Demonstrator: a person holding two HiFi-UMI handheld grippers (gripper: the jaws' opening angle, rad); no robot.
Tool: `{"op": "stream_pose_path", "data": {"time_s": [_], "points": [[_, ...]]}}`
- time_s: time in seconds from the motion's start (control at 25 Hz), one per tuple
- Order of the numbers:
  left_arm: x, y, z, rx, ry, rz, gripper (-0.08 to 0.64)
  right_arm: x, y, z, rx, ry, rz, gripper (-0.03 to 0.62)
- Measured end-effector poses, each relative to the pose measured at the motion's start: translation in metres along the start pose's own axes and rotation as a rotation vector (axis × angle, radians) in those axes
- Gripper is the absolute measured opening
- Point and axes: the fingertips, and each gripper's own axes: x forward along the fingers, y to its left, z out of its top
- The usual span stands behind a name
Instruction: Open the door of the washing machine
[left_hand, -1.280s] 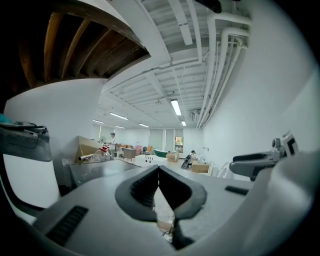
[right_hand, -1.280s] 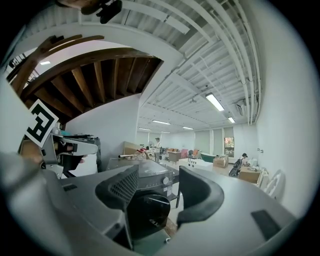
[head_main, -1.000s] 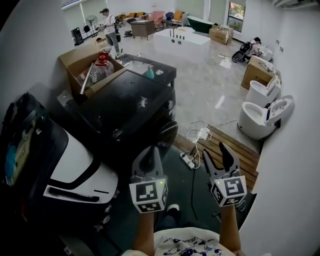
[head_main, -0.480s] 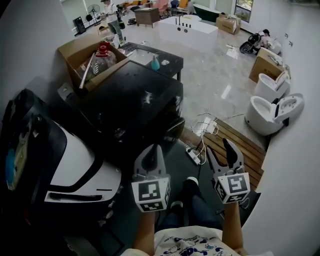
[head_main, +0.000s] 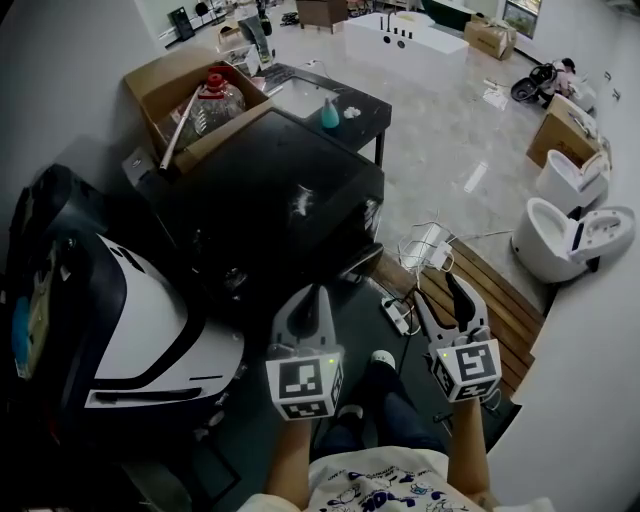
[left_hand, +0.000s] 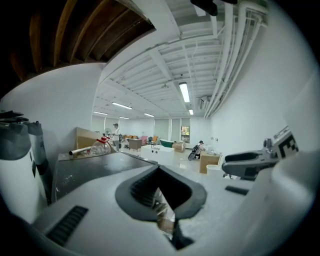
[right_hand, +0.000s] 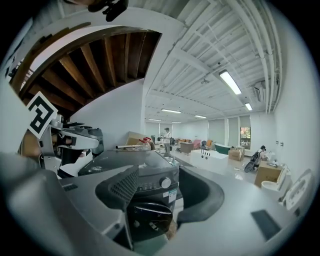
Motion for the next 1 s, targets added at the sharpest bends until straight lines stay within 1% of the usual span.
{"op": "stream_pose_path", "data": {"time_s": [0.2, 0.4, 0.56, 0.64, 0.88, 1.0], "points": [[0.044, -0.002, -0.001, -0.003, 0.037, 0.041, 0.003, 0.046, -0.021, -0.008, -0.035, 0.047, 0.091, 0.247], [0.081, -0.006, -0.007, -0.015, 0.075, 0.078, 0.003, 0.085, -0.033, -0.022, -0.072, 0.105, 0.208, 0.247], [0.104, -0.007, -0.018, -0.032, 0.107, 0.114, 0.003, 0.11, -0.042, -0.038, -0.069, 0.143, 0.275, 0.247], [0.112, -0.008, -0.025, -0.039, 0.126, 0.122, 0.003, 0.119, -0.047, -0.048, -0.062, 0.159, 0.302, 0.247], [0.13, -0.008, -0.05, -0.021, 0.184, 0.131, 0.003, 0.146, -0.049, -0.08, -0.075, 0.216, 0.365, 0.247], [0.135, -0.005, -0.063, -0.029, 0.212, 0.132, 0.003, 0.156, -0.046, -0.094, -0.07, 0.242, 0.38, 0.247]]}}
